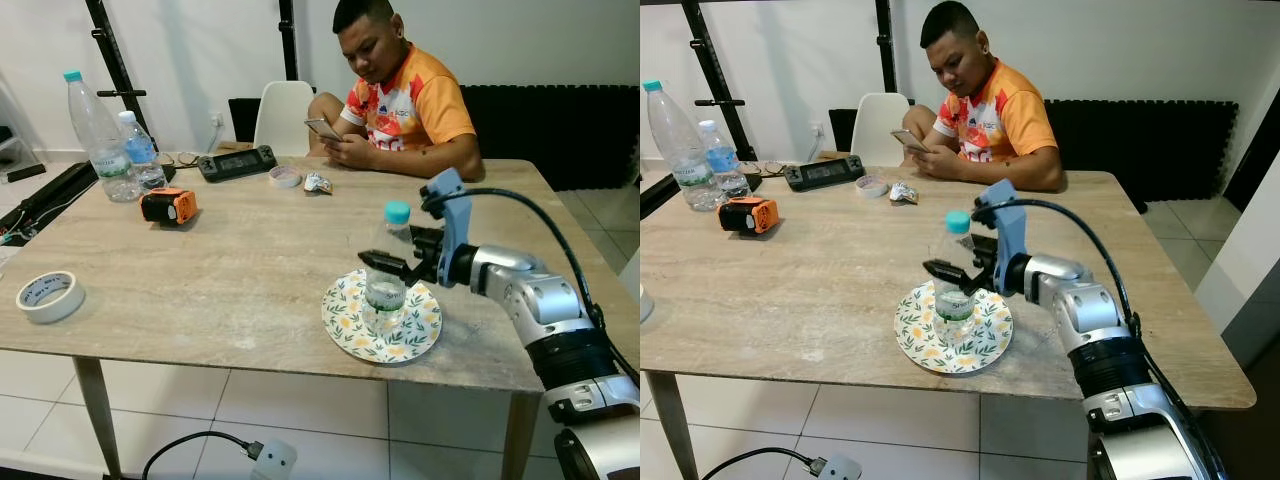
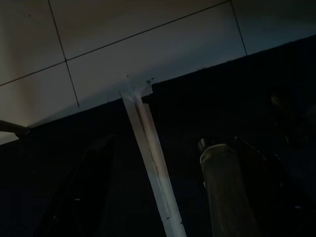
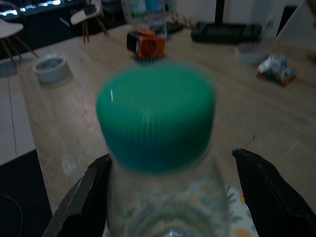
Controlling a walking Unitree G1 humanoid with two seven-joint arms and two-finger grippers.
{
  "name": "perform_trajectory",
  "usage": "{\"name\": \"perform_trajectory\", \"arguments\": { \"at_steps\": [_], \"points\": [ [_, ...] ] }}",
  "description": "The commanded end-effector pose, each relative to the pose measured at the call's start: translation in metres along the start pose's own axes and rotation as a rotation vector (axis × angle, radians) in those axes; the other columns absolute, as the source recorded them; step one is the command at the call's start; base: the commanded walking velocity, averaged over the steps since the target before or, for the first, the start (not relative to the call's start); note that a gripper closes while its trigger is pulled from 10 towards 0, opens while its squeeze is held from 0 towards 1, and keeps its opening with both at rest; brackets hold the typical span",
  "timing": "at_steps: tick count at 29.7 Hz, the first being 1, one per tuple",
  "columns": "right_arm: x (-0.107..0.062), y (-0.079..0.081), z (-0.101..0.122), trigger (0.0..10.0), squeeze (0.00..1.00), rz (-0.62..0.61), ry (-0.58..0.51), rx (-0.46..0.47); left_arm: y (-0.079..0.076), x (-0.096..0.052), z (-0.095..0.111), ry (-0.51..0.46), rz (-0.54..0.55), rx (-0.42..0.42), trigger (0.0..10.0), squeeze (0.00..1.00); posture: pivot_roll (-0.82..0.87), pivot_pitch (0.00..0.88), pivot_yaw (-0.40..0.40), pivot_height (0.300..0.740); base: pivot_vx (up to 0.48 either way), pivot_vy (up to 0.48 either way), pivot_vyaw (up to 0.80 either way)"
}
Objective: Restocking fridge
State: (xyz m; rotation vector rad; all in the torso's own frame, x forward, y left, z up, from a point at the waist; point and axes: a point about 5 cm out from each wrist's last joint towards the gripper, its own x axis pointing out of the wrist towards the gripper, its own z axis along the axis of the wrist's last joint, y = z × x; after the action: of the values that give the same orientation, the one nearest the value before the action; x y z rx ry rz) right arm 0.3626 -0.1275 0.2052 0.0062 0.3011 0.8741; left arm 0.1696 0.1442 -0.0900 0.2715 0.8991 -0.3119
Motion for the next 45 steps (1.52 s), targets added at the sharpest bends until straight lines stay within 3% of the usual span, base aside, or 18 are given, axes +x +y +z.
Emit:
{"name": "perform_trajectory", "arguments": {
  "at_steps": [1, 15, 16, 17, 18, 19, 20, 21, 31, 34, 37, 40, 41, 45],
  "points": [
    [-0.001, 0.001, 0.009, 10.0, 0.0, 0.005, -0.03, 0.002, -0.001, 0.0, -0.001, 0.011, -0.007, 0.01, 10.0, 0.0, -0.02, 0.009, -0.001, 0.734, 0.0, 0.0, 0.0],
    [0.0, 0.001, 0.007, 10.0, 0.0, -0.004, -0.024, 0.026, 0.0, 0.0, -0.001, 0.01, -0.01, 0.014, 10.0, 0.0, -0.02, 0.005, 0.0, 0.734, 0.0, 0.0, 0.0],
    [0.0, 0.002, 0.007, 4.6, 0.0, 0.0, -0.024, 0.036, 0.0, 0.0, -0.001, 0.01, -0.01, 0.015, 10.0, 0.0, -0.02, 0.005, 0.0, 0.734, 0.0, 0.0, 0.0],
    [0.0, 0.002, 0.007, 4.6, 0.0, 0.0, -0.024, 0.036, 0.0, 0.0, -0.001, 0.01, -0.01, 0.015, 10.0, 0.0, -0.02, 0.005, 0.0, 0.734, 0.0, 0.0, 0.0],
    [0.0, 0.002, 0.006, 2.2, 0.0, 0.004, -0.024, 0.042, 0.0, 0.0, -0.001, 0.011, -0.01, 0.016, 10.0, 0.0, -0.02, 0.005, 0.0, 0.734, 0.0, 0.0, 0.0],
    [0.0, 0.002, 0.006, 2.2, 0.0, 0.004, -0.024, 0.042, 0.0, 0.0, -0.001, 0.011, -0.01, 0.016, 10.0, 0.0, -0.02, 0.005, 0.0, 0.734, 0.0, 0.0, 0.0],
    [0.0, 0.002, 0.006, 0.3, 0.0, 0.006, -0.025, 0.045, 0.0, 0.0, -0.001, 0.012, -0.01, 0.016, 10.0, 0.0, -0.02, 0.006, 0.0, 0.734, 0.0, 0.0, 0.0],
    [0.0, 0.002, 0.006, 0.0, 0.0, 0.008, -0.025, 0.047, 0.0, 0.0, -0.001, 0.012, -0.01, 0.016, 10.0, 0.0, -0.02, 0.006, 0.0, 0.734, 0.0, 0.0, 0.0],
    [0.0, 0.004, 0.006, 0.0, 0.0, 0.023, -0.032, 0.06, -0.001, 0.0, -0.001, 0.012, -0.011, 0.017, 10.0, 0.0, -0.02, 0.007, 0.001, 0.734, 0.0, 0.0, 0.0],
    [-0.002, 0.008, 0.014, 0.0, 0.0, 0.057, -0.084, 0.076, -0.001, 0.0, -0.001, 0.012, -0.01, 0.016, 10.0, 0.0, -0.01, 0.008, 0.0, 0.734, 0.0, 0.0, 0.0],
    [-0.013, 0.022, 0.037, 0.0, 0.0, 0.227, -0.263, 0.112, -0.002, 0.0, -0.001, 0.012, -0.009, 0.018, 10.0, 0.0, -0.01, 0.004, 0.001, 0.734, 0.0, 0.0, 0.0],
    [-0.026, 0.038, 0.046, 0.0, 0.0, 0.393, -0.357, 0.099, -0.002, 0.0, -0.002, 0.011, -0.007, 0.02, 10.0, 0.0, -0.01, 0.001, 0.001, 0.734, 0.0, 0.0, 0.0],
    [-0.026, 0.038, 0.046, 0.0, 0.0, 0.393, -0.357, 0.099, -0.002, 0.0, -0.002, 0.011, -0.007, 0.02, 10.0, 0.0, -0.01, 0.001, 0.001, 0.734, 0.0, 0.0, 0.0],
    [-0.047, 0.062, 0.037, 0.0, 0.0, 0.595, -0.393, 0.13, -0.002, 0.0, -0.002, 0.011, -0.003, 0.022, 10.0, 0.0, -0.01, 0.003, 0.001, 0.734, 0.0, 0.0, 0.0]
  ]
}}
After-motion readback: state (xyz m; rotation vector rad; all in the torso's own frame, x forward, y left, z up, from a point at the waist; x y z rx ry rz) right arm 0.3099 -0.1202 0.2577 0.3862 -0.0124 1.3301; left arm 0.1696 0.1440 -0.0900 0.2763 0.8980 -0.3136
